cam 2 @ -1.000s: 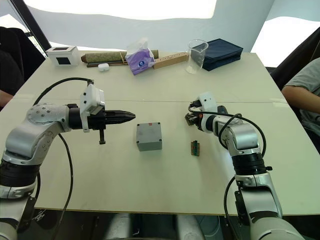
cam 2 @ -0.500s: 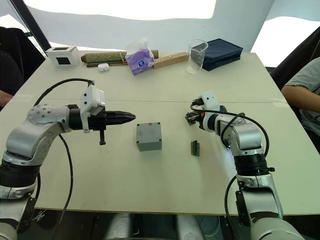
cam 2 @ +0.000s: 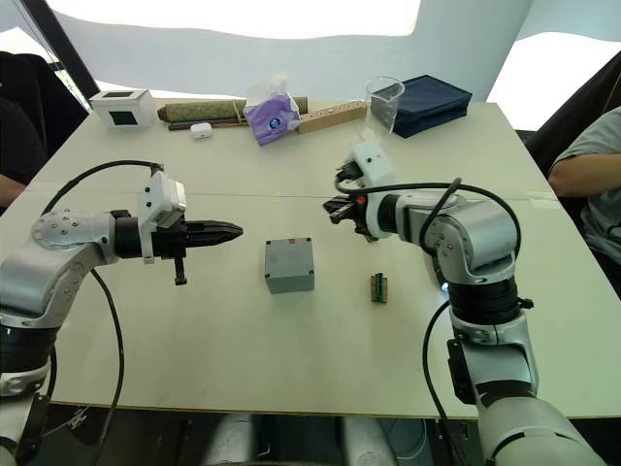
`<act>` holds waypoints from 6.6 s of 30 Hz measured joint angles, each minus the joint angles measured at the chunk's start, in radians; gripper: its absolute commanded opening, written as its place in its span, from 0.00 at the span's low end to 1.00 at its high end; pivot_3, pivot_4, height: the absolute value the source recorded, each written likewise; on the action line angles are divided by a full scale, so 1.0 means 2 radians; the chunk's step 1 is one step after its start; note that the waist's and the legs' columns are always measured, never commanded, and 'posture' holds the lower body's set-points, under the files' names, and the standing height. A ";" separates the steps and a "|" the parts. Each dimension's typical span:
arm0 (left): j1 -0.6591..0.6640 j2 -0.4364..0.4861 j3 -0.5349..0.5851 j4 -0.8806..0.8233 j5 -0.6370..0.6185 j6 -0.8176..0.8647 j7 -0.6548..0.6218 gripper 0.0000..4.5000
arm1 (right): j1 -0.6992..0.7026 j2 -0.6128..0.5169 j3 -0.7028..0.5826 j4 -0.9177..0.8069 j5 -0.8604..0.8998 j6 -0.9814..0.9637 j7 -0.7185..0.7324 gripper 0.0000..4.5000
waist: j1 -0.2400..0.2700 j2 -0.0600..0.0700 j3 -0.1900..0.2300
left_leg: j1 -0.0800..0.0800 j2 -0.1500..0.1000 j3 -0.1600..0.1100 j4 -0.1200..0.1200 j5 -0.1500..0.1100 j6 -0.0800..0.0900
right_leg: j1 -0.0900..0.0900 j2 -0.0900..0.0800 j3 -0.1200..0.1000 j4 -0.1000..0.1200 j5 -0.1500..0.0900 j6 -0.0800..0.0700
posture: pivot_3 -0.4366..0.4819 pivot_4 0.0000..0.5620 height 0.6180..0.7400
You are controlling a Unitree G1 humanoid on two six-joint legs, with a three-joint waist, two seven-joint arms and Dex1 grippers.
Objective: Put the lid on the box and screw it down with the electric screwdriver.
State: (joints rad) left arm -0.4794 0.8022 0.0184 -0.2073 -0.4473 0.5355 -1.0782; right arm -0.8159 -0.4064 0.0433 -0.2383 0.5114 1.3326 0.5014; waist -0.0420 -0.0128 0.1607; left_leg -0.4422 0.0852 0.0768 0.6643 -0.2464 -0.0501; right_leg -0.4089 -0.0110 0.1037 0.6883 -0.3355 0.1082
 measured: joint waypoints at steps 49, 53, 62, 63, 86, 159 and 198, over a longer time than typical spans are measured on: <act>0.007 -0.015 -0.002 -0.020 -0.010 0.002 0.006 0.00 | 0.042 -0.016 0.089 0.022 -0.040 -0.083 0.039 0.88 | -0.001 0.000 0.000 | 0.000 0.000 0.000 0.000 0.000 0.000 | 0.000 0.000 0.000 0.000 0.000 0.000 | 0.48 0.27 1.00; 0.006 -0.016 -0.003 -0.023 -0.012 0.002 0.005 0.00 | 0.037 -0.034 0.066 0.015 -0.026 -0.058 0.044 1.00 | -0.001 0.000 0.000 | 0.000 0.000 0.000 0.000 0.000 0.000 | 0.000 0.000 0.000 0.000 0.000 0.000 | 0.48 0.27 1.00; -0.013 -0.024 -0.004 -0.040 -0.036 0.003 -0.016 0.00 | -0.034 -0.149 0.015 0.032 -0.016 0.072 0.034 1.00 | 0.000 0.000 0.000 | 0.000 0.000 0.000 0.000 0.000 0.000 | 0.000 0.000 0.000 0.000 0.000 0.000 | 0.48 0.27 1.00; -0.015 -0.024 -0.004 -0.041 -0.039 0.003 -0.019 0.00 | -0.043 -0.167 0.017 0.043 -0.018 0.088 0.034 1.00 | 0.000 0.000 0.000 | 0.000 0.000 0.001 0.000 0.000 0.000 | 0.000 0.000 0.000 0.000 0.000 0.000 | 0.48 0.27 1.00; -0.055 -0.049 -0.038 -0.047 -0.049 -0.013 -0.052 0.00 | -0.162 -0.255 0.277 0.318 -0.019 0.138 0.114 1.00 | -0.001 0.000 0.001 | 0.000 0.000 0.001 0.000 -0.001 0.001 | -0.001 0.000 0.001 -0.001 0.000 0.000 | 0.48 0.27 1.00; -0.043 -0.113 -0.097 0.165 0.069 -0.115 -0.037 0.00 | 0.164 0.094 0.020 -0.013 -0.073 -0.496 0.027 0.42 | 0.000 0.002 0.002 | 0.000 0.000 0.000 0.000 0.000 -0.001 | 0.001 0.000 0.000 0.000 0.000 0.000 | 0.48 0.27 1.00; -0.044 -0.111 -0.097 0.160 0.081 -0.110 -0.045 0.00 | 0.191 0.103 0.038 0.050 -0.130 -0.614 0.031 0.42 | 0.000 0.002 0.001 | 0.003 0.000 0.000 0.000 0.000 -0.001 | 0.003 0.000 0.000 0.000 0.000 0.000 | 0.48 0.27 1.00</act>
State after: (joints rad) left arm -0.5678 0.5798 -0.1761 0.1130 -0.2857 0.3163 -1.1673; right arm -0.4343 -0.1998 0.1185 -0.1388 0.2515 0.1055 0.5641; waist -0.0429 -0.0098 0.1629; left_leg -0.4372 0.0850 0.0762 0.6650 -0.2455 -0.0518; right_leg -0.4031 -0.0107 0.1035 0.6890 -0.3356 0.1085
